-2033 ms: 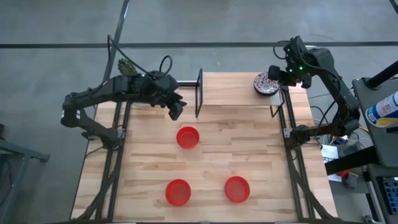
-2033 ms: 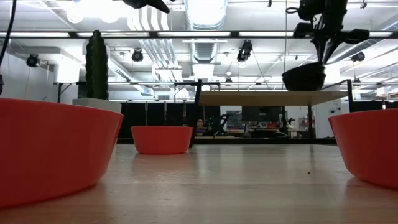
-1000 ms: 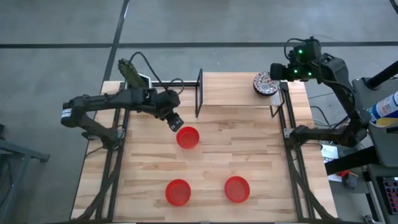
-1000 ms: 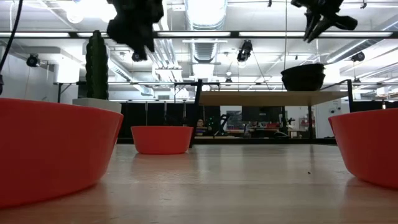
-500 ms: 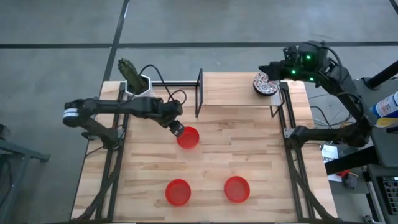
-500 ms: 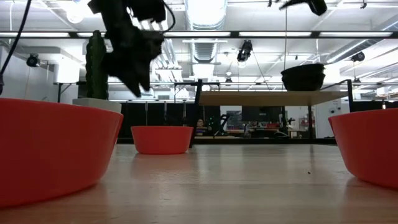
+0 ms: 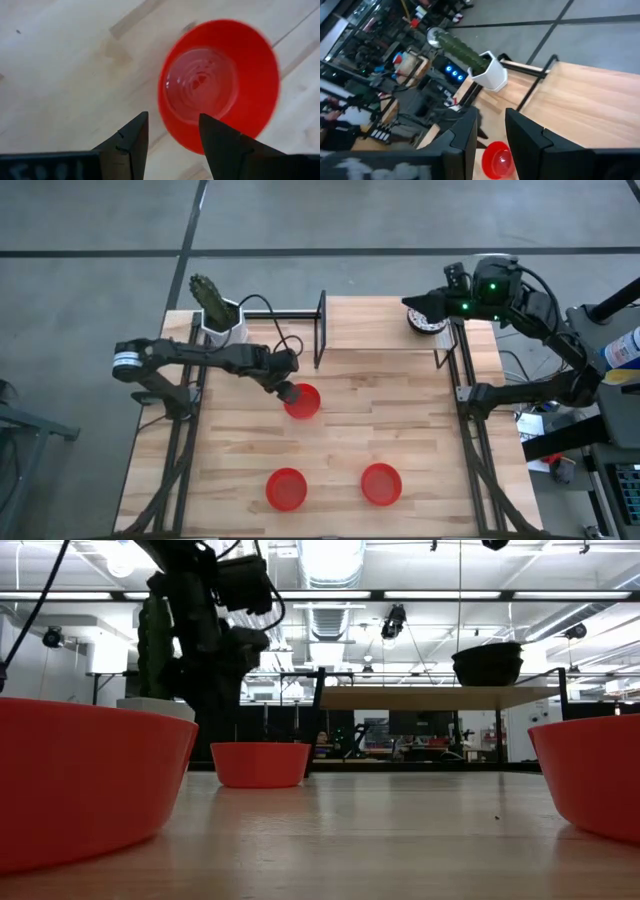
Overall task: Pick & Place Mini bowls
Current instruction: Put the top red bowl on the shelf
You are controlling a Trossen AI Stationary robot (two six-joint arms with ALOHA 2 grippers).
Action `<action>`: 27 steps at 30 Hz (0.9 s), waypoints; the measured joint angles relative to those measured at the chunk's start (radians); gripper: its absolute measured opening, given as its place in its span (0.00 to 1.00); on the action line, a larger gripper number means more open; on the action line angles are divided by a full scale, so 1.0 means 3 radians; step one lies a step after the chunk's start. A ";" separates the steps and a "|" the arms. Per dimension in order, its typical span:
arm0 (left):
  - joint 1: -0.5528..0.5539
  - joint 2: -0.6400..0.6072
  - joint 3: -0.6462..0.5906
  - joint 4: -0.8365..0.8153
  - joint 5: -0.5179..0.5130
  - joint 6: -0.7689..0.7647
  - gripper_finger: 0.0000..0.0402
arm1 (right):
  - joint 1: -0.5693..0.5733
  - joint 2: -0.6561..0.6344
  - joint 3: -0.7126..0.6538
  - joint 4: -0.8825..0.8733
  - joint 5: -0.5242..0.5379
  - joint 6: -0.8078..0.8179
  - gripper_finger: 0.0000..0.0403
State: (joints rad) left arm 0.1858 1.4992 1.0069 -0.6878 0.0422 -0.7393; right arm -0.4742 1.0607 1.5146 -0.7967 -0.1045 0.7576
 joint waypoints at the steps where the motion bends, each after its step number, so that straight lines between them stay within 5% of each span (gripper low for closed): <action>1: 0.0005 0.0033 0.0000 -0.0003 -0.0004 0.0001 0.41 | 0.0047 0.0006 0.0000 0.0013 0.0001 0.0005 0.25; 11: 0.0009 0.0363 0.0000 0.0082 -0.0030 0.0008 0.41 | 0.0352 0.0049 0.0000 0.0247 0.0123 0.0099 0.25; 18: 0.0007 0.0655 -0.0001 0.0087 0.0284 0.0114 0.39 | 0.0537 0.0122 0.0000 0.0321 0.0122 0.0208 0.24; 27: 0.0006 0.0605 0.0000 0.0106 0.0389 0.0092 0.03 | 0.0753 0.0343 -0.0003 0.0320 0.0080 0.0457 0.20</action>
State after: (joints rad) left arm 0.1875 1.6807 1.0069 -0.6561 0.1588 -0.7116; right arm -0.2482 1.1635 1.5139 -0.7006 -0.0804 0.8948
